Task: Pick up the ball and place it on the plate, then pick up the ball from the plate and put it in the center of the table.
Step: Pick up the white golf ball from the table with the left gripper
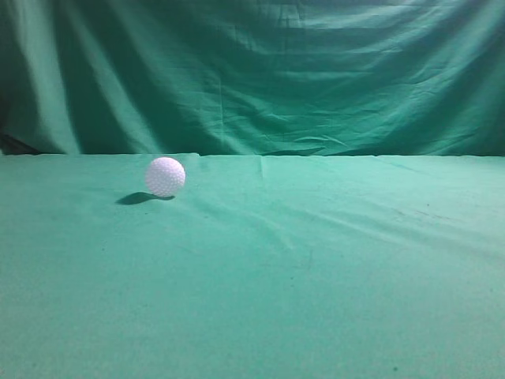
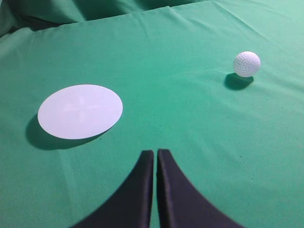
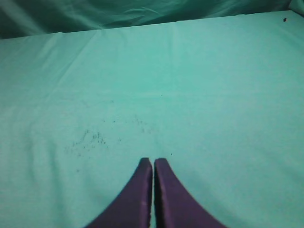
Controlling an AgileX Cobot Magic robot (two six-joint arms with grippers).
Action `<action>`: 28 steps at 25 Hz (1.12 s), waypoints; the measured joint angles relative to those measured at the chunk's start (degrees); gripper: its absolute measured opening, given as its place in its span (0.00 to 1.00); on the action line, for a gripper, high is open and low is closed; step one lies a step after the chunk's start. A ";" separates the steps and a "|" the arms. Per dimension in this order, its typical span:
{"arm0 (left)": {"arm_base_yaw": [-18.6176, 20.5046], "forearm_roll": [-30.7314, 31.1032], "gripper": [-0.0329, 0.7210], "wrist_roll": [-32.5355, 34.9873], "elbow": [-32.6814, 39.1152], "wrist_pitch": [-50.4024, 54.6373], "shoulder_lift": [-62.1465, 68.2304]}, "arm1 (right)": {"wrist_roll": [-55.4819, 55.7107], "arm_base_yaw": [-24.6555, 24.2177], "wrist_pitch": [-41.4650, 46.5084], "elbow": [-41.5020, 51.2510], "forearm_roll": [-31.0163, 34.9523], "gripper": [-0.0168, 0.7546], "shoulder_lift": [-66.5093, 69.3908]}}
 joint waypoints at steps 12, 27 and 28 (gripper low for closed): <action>0.00 0.00 0.04 0.00 0.00 0.00 0.00 | 0.00 0.00 0.00 0.00 0.00 0.02 0.00; 0.00 -10.99 0.04 0.00 0.00 -6.66 0.00 | 0.00 0.00 0.00 0.00 0.00 0.02 0.00; 0.00 -15.38 0.04 0.00 0.00 -9.55 0.00 | 0.00 0.00 0.00 0.00 0.00 0.02 0.00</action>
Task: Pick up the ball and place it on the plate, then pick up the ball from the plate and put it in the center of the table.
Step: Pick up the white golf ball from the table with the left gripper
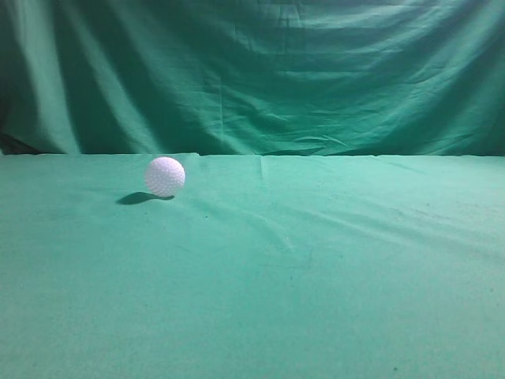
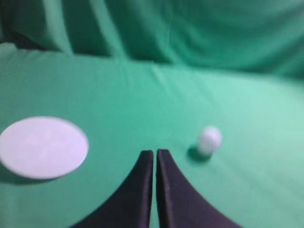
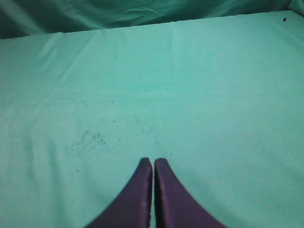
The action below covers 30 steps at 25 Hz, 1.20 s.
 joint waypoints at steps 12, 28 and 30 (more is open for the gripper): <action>0.00 -18.13 0.04 0.58 0.00 -20.12 0.00 | 0.00 0.00 0.00 0.00 0.00 0.02 0.00; 0.00 -0.06 0.04 2.17 -22.97 18.00 22.20 | 0.00 0.00 0.00 0.00 0.00 0.02 0.00; 0.00 -1.24 0.04 2.17 -23.18 16.30 26.30 | 0.00 0.00 0.00 0.00 0.00 0.02 0.00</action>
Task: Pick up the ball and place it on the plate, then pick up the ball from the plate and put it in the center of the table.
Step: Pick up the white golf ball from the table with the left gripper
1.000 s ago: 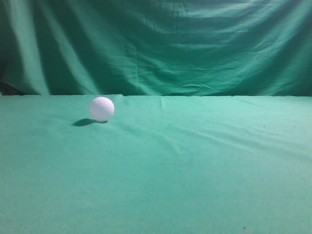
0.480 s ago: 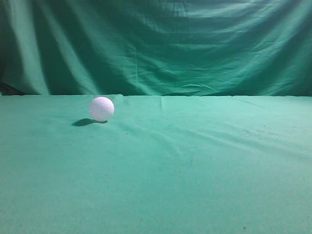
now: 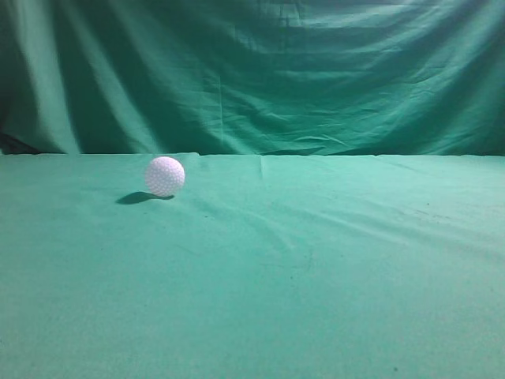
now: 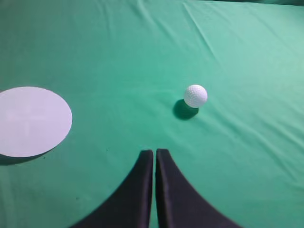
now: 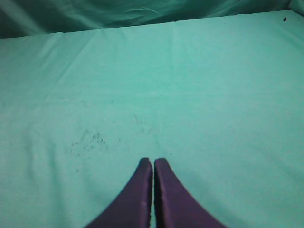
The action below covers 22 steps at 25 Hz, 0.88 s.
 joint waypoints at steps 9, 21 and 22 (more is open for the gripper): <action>0.00 -1.40 0.04 8.09 -5.39 -2.38 19.01 | 0.00 0.00 0.00 0.00 0.00 0.02 0.00; -12.48 0.37 0.04 15.44 -29.94 7.62 54.86 | 0.00 0.00 0.00 0.00 0.00 0.02 0.00; -12.89 0.51 0.04 14.99 -31.97 7.76 57.67 | 0.00 0.00 0.00 0.00 0.00 0.02 0.00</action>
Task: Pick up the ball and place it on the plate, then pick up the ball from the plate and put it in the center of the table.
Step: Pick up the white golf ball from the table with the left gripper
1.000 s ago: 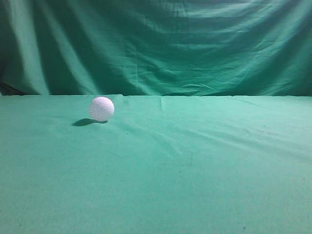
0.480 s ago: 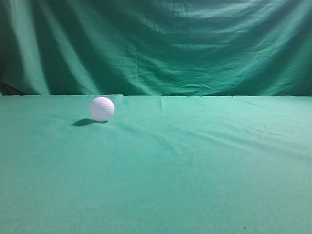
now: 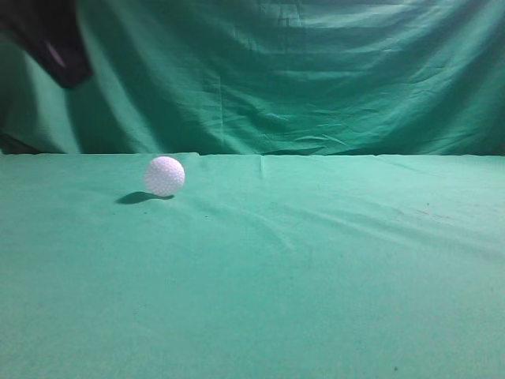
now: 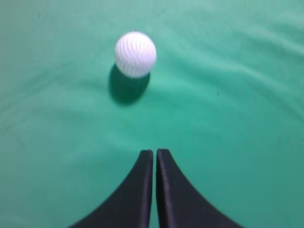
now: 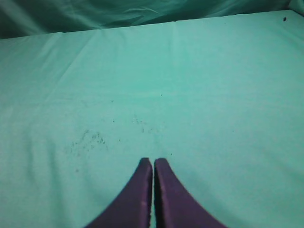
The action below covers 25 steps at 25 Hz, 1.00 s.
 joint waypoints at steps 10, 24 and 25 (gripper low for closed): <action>-1.11 1.14 0.11 -0.44 -19.22 2.81 20.21 | 0.00 0.00 0.00 0.00 0.00 0.02 0.00; -1.24 0.89 0.80 -2.07 -25.50 2.83 30.52 | 0.00 0.00 0.00 0.00 0.00 0.02 0.00; -1.24 0.89 0.76 -2.07 -25.74 2.83 30.94 | 0.00 0.00 0.00 0.00 0.00 0.02 0.00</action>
